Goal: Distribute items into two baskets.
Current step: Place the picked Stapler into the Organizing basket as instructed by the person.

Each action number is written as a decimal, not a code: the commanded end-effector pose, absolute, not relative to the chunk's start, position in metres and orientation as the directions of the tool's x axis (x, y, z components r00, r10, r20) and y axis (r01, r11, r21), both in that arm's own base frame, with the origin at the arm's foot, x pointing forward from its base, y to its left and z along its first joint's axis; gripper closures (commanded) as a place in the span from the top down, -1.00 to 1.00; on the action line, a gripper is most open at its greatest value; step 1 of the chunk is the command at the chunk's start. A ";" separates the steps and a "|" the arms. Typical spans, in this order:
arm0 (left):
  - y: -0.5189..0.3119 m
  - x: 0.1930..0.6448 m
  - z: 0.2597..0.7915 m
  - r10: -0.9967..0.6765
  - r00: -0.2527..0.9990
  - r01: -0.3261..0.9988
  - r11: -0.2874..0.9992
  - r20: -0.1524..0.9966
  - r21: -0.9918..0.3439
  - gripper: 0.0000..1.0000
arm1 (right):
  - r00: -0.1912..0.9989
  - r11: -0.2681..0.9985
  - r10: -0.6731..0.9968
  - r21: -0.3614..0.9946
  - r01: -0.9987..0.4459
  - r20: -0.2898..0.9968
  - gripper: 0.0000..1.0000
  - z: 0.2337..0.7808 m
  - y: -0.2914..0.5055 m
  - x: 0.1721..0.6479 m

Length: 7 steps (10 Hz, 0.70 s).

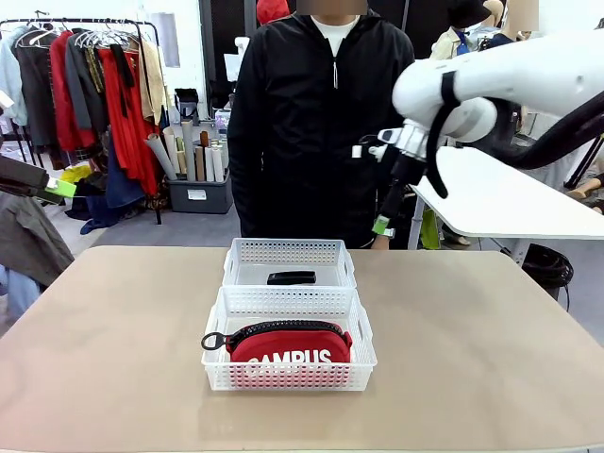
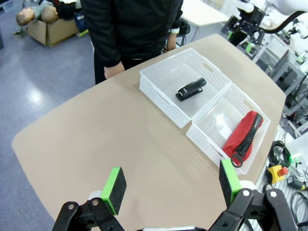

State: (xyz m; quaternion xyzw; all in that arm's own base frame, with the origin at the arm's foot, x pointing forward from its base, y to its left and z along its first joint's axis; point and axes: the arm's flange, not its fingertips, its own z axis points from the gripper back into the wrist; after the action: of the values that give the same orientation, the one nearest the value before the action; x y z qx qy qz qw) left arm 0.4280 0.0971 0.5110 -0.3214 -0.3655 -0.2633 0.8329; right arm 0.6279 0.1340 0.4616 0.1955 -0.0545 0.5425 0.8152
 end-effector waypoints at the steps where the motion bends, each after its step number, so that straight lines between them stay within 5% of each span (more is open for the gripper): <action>1: 0.097 0.427 0.512 -0.204 0.588 0.679 0.651 0.783 -0.341 1.00 | 0.455 0.353 0.815 0.316 -0.881 0.358 1.00 0.464 0.095 0.594; 7: 0.097 0.427 0.512 -0.204 0.588 0.679 0.651 0.783 -0.341 1.00 | 0.675 0.408 0.622 0.572 -0.712 0.396 1.00 0.491 -0.016 0.534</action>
State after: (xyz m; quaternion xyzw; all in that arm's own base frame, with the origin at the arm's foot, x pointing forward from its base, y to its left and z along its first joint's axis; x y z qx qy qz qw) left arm 0.4280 0.0971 0.5110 -0.3214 -0.3654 -0.2633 0.8330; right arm 0.5535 -0.0167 0.4916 0.3540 -0.0364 0.4115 0.8391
